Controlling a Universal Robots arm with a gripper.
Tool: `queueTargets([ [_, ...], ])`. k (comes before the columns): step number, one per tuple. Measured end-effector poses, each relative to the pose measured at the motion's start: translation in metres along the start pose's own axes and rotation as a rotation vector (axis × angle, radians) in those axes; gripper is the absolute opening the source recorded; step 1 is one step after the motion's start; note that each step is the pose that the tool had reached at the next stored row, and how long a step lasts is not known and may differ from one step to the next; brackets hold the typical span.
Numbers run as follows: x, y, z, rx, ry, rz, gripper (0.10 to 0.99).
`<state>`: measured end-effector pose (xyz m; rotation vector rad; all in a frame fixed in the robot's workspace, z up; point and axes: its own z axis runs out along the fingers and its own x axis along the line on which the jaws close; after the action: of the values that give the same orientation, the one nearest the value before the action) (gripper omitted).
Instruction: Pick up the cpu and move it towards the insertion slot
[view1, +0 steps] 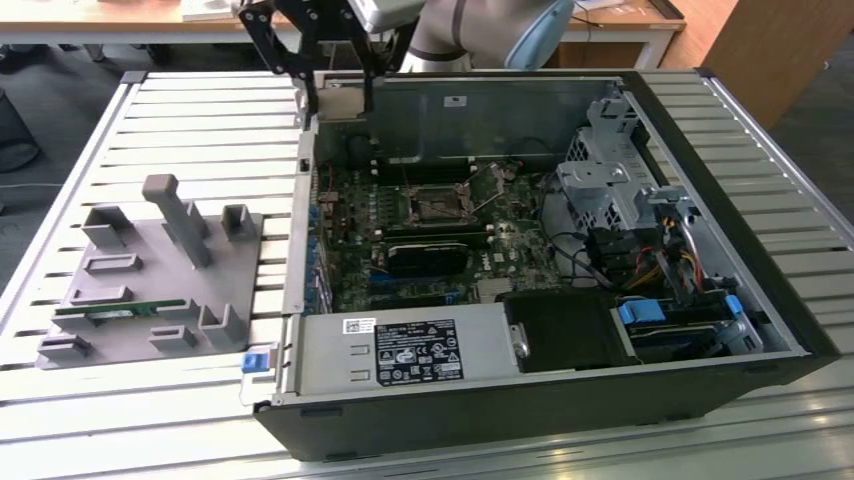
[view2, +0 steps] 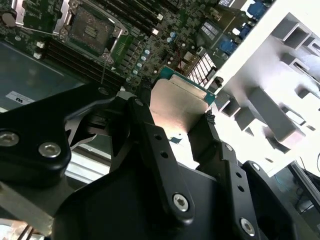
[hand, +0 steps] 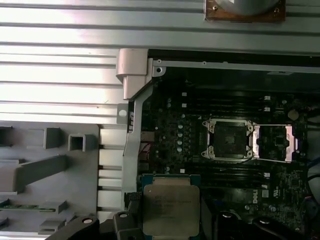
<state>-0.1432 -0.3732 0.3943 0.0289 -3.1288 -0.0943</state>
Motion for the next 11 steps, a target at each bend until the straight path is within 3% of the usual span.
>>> queueTargets([
  [11, -0.0176, 0.0066, 0.0002, 0.000, 0.0000, 0.000, 0.545],
])
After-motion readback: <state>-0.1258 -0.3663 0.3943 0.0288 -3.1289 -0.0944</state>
